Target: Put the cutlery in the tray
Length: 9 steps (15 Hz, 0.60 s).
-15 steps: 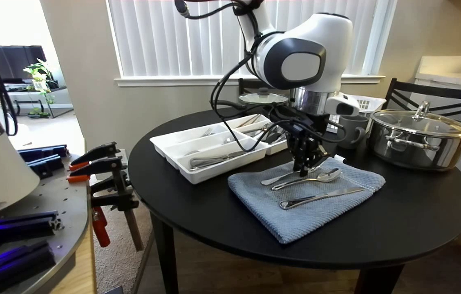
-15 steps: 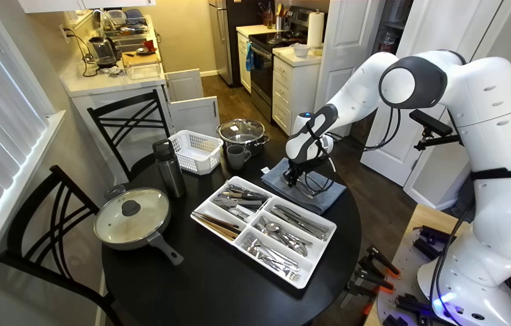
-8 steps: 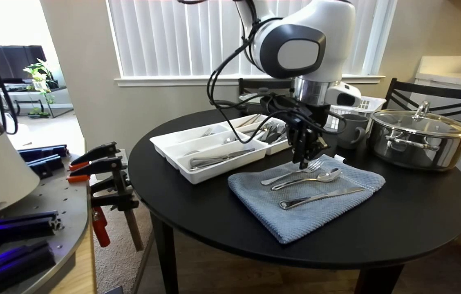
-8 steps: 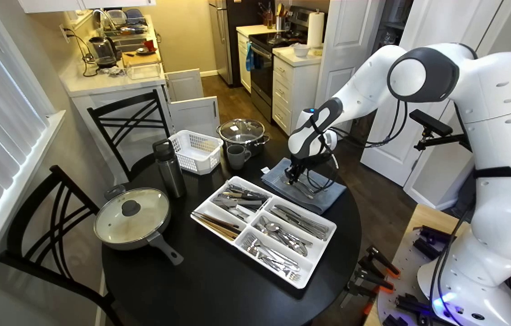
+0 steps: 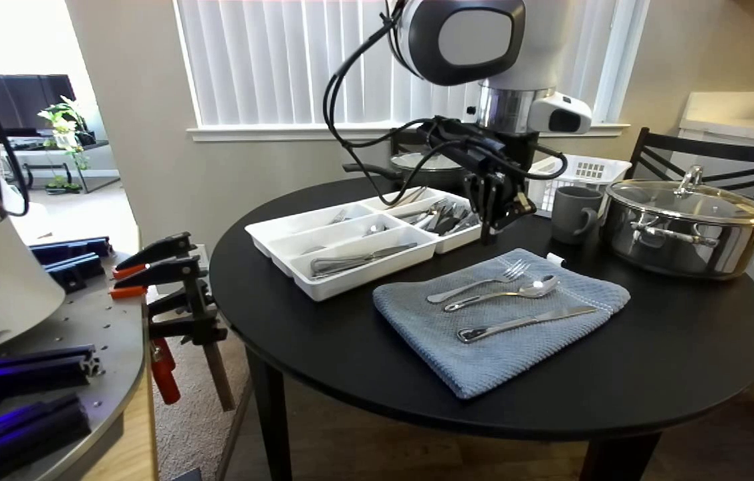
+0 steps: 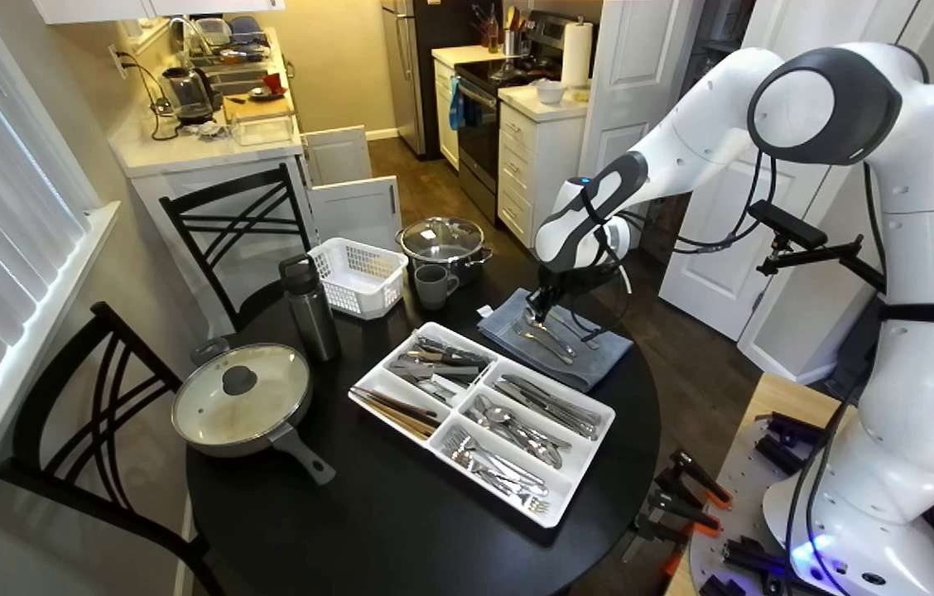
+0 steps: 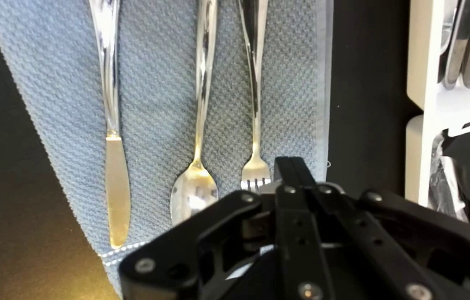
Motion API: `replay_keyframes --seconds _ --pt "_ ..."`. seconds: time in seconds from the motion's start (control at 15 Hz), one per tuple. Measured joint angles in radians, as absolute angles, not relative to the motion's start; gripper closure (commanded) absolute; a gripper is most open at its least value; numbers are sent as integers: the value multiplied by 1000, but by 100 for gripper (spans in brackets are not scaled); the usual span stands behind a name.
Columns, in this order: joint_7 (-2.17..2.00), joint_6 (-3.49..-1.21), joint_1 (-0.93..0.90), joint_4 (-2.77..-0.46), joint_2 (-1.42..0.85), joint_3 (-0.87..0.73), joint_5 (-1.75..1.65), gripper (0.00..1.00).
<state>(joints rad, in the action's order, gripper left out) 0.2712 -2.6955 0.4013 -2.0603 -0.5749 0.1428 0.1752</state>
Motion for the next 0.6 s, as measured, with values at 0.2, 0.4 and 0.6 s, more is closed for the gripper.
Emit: replay_keyframes --seconds 0.2,0.4,0.6 --pt "271 -2693 399 -2075 -579 142 175 72" --pt "271 -2692 390 -2078 -591 135 175 55" --pt "271 -2692 383 -2077 -603 127 175 37"
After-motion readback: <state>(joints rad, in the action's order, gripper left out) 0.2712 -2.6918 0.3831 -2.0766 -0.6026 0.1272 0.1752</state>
